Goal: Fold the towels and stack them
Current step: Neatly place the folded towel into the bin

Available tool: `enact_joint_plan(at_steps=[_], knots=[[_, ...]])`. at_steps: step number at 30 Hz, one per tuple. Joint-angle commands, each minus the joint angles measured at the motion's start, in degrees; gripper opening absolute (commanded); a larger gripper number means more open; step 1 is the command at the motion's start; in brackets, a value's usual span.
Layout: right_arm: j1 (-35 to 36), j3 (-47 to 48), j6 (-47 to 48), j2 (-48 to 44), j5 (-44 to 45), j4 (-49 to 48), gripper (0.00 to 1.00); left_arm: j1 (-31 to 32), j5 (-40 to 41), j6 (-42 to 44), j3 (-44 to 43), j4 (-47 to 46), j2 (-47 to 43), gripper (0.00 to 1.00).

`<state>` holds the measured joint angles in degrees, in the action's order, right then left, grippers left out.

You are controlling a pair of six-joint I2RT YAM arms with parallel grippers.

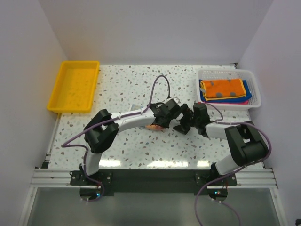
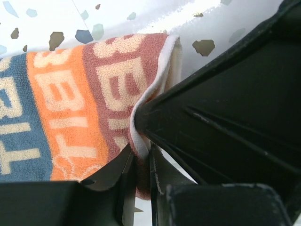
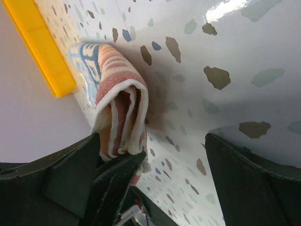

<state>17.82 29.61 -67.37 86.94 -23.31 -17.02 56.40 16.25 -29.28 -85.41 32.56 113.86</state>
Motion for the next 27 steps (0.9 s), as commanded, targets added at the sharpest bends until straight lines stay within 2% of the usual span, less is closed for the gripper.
enact_joint_plan(at_steps=[1, 4, 8, 12, 15, 18, 27], knots=[[1.42, -1.04, -5.13, 3.58, 2.92, -7.06, 0.98, -0.41, -3.41, -1.48, -0.73, -4.43, -1.19, 0.07], [1.42, -2.88, -8.99, 5.44, 2.92, -12.59, 0.97, -0.5, -4.03, -1.83, -1.25, -4.08, -0.4, 0.07], [1.42, -4.02, -11.46, 4.13, 4.5, -14.35, 0.95, -1.12, -4.3, -2.98, 1.47, -5.13, -0.75, 0.08], [1.42, -2.89, -8.23, -1.4, 9.06, -7.54, 0.94, -2.44, -5.26, -4.56, 4.81, -6.62, -1.71, 0.08], [1.42, -2.8, -7.6, -3.87, 10.82, -6.72, 0.94, -2.52, -5.09, -4.56, 4.99, -6.81, -1.89, 0.08], [1.51, -0.16, -6.11, -3.27, 10.66, -2.41, 0.94, -2.52, -5.7, -4.74, 4.64, -7.06, -1.71, 0.08], [4.5, 0.8, -7.42, 1.83, 12.23, -3.55, 0.93, -2.52, -6.32, -5.17, 2.09, -7.77, -2.95, 0.1]])
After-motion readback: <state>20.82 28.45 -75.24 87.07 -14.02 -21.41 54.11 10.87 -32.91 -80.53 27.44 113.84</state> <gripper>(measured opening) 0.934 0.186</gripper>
